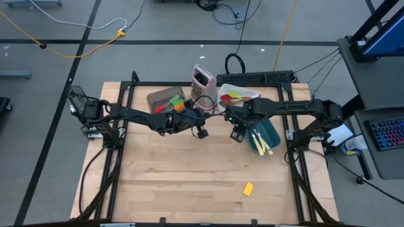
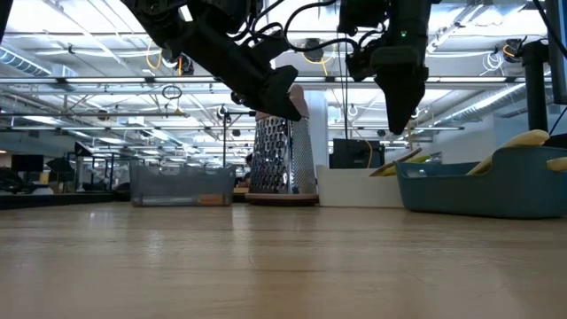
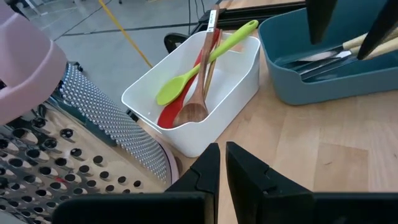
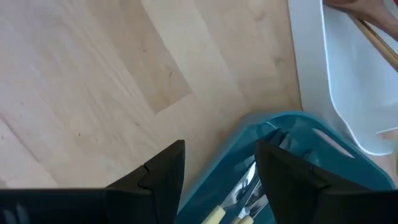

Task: Pick & Place Kitchen Items
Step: Put the yellow spatula into the black bin

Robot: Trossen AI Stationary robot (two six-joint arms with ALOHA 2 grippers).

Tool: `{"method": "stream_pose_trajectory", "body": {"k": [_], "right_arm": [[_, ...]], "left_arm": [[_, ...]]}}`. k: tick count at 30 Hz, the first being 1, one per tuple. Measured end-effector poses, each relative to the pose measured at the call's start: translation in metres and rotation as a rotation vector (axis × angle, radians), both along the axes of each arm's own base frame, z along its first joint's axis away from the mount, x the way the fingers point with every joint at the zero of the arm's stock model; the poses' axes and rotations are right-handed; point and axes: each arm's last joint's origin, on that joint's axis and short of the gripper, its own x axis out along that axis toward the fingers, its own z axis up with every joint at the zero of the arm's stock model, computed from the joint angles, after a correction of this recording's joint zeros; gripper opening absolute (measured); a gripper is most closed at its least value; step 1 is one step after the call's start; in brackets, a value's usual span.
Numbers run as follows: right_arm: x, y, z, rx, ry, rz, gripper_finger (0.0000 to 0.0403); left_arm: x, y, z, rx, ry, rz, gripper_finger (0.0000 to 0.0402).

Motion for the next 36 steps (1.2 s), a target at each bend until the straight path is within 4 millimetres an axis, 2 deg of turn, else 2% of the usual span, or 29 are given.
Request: {"method": "stream_pose_trajectory", "body": {"k": [36], "right_arm": [[0.002, 0.064, 0.000, 0.078, -0.051, -0.254, 0.0187]], "left_arm": [[0.003, 0.000, 0.006, 0.170, 0.034, -0.079, 0.0031]]}}
